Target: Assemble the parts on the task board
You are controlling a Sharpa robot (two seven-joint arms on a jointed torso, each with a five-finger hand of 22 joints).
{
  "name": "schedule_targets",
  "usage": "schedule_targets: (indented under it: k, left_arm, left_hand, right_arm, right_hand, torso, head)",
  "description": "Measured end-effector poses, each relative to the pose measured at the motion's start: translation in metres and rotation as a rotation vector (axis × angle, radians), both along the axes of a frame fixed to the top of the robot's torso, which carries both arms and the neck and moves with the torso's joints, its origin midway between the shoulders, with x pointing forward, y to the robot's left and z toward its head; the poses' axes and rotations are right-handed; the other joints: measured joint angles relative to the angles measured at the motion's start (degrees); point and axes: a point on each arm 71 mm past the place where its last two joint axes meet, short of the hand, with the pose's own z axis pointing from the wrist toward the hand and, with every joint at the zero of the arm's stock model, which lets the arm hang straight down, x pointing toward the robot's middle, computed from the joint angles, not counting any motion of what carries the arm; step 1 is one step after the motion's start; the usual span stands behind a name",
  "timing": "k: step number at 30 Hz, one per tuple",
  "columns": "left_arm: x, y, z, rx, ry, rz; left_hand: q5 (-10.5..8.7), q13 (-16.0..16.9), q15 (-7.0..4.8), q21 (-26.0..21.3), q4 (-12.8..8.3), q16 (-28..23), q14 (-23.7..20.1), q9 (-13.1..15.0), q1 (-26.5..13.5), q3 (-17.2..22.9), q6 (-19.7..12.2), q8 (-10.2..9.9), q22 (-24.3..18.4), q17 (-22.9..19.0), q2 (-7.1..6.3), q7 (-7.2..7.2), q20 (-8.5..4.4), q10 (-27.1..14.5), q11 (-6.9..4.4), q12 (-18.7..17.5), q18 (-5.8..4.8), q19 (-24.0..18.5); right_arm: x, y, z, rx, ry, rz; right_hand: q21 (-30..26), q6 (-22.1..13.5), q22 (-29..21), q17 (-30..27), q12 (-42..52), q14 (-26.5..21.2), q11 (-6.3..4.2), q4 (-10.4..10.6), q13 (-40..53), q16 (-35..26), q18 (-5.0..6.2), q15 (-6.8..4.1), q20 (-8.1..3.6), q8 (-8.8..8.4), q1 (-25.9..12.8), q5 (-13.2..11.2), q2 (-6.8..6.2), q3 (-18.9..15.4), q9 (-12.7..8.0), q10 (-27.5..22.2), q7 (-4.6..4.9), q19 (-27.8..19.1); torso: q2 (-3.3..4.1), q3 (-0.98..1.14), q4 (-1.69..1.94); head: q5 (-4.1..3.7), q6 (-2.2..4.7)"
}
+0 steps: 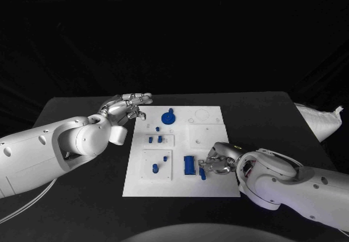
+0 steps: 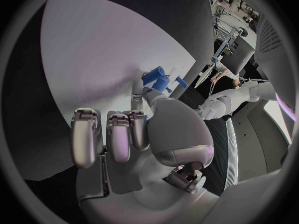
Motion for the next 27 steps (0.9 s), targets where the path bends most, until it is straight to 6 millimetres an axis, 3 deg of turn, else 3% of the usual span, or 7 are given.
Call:
schedule_targets:
  k: [22, 27]
  left_arm:
    - [0.0000, 0.0001, -0.0002, 0.003, 0.002, -0.002]
    - [-0.0001, 0.0003, -0.0002, 0.003, 0.002, -0.001]
  left_hand:
    - [0.00, 0.00, 0.00, 0.00, 0.00, 0.00, 0.00, 0.00, 0.00, 0.00, 0.00, 0.00, 0.01, 0.01, 0.00, 0.00, 0.21, -0.21, -0.21, 0.23, 0.00, -0.21]
    - [0.00, 0.00, 0.00, 0.00, 0.00, 0.00, 0.00, 0.00, 0.00, 0.00, 0.00, 0.00, 0.01, 0.01, 0.00, 0.00, 0.21, -0.21, -0.21, 0.23, 0.00, -0.21]
  right_arm:
    - [0.0000, -0.0027, 0.0042, 0.030, -0.039, -0.025]
    - [-0.0020, -0.0056, 0.0061, 0.030, -0.041, -0.024]
  right_hand:
    - [0.00, -0.37, 0.04, -0.01, 0.00, 0.00, -0.29, 2.03, 0.04, 0.00, 0.03, 0.00, 0.01, 0.64, -2.53, -0.17, -0.86, -2.04, 1.24, 0.13, -0.06, 0.00]
    - [0.00, -0.56, 0.03, -0.02, 0.00, 0.00, -0.38, 2.24, 0.04, 0.00, 0.11, 0.00, 0.01, 0.76, -2.82, -2.36, -1.16, -3.22, 1.74, 0.22, 0.14, 0.00]
  torso:
    - [0.01, 0.01, 0.00]
    - [0.02, 0.03, 0.01]
  head:
    - [-0.02, 0.08]
    - [-0.04, 0.12]
